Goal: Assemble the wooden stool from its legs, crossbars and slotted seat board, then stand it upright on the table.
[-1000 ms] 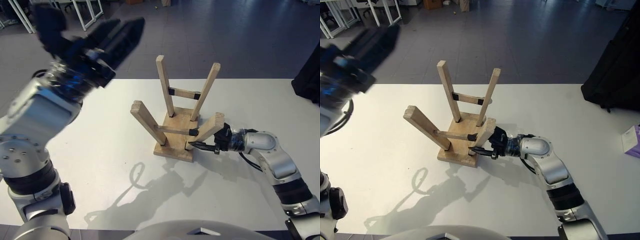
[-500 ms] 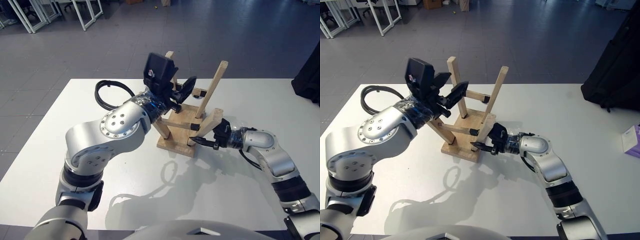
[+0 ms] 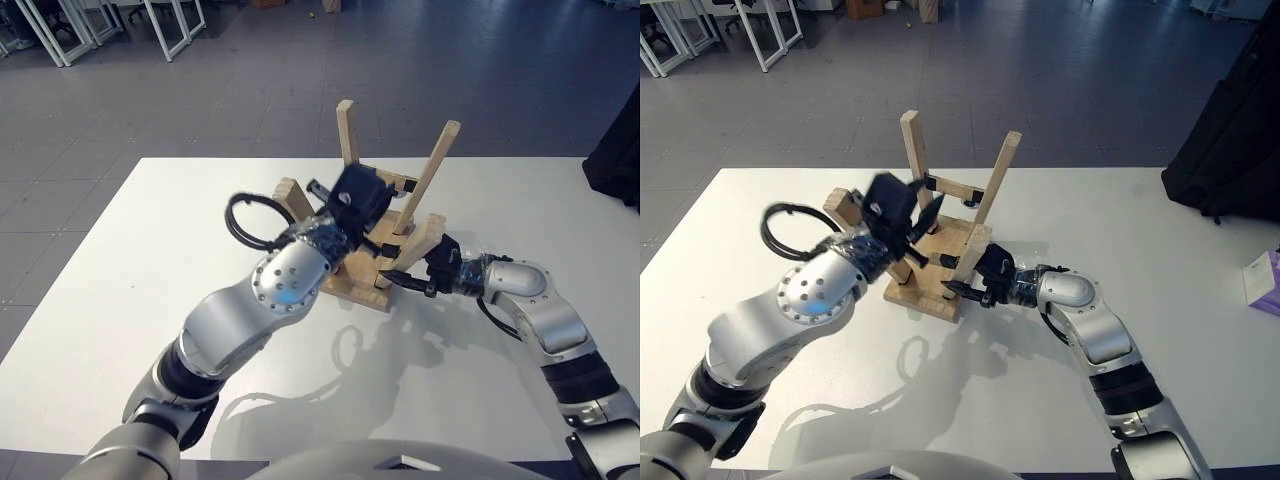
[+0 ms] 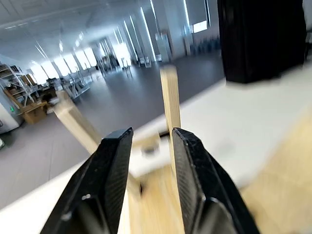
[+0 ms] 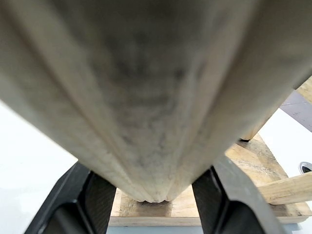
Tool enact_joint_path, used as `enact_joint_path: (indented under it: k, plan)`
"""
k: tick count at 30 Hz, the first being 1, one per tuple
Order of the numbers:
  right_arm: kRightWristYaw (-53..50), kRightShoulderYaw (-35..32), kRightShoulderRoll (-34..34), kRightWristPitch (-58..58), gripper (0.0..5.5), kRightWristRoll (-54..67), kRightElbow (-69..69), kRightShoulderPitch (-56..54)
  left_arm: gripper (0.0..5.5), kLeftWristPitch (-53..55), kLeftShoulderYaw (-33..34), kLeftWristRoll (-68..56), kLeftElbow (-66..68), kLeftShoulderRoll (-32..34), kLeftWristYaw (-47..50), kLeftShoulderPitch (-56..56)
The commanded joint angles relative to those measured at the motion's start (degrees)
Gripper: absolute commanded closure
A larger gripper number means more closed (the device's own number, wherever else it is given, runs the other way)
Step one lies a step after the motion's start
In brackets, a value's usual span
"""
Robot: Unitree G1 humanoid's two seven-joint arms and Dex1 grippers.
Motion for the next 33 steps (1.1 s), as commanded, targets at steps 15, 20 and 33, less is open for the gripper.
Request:
enact_joint_path:
  k: [15,20,33]
  plan:
    - [-0.90,12.87,-7.37,16.81,3.48,-9.86,16.92,10.73,4.00,0.39,15.76,5.40,-1.90,-8.54,-12.45,1.34]
    - [-2.06,12.35,-7.05,15.56,3.48,-8.24,16.65,11.43,4.00,3.63,31.75,-3.19,-0.37,-15.80,-9.09,-13.15]
    - [-2.28,12.48,-6.51,14.94,3.48,-7.61,15.67,9.16,4.00,-0.73,28.46,-1.84,15.42,-15.74,-15.84,1.89]
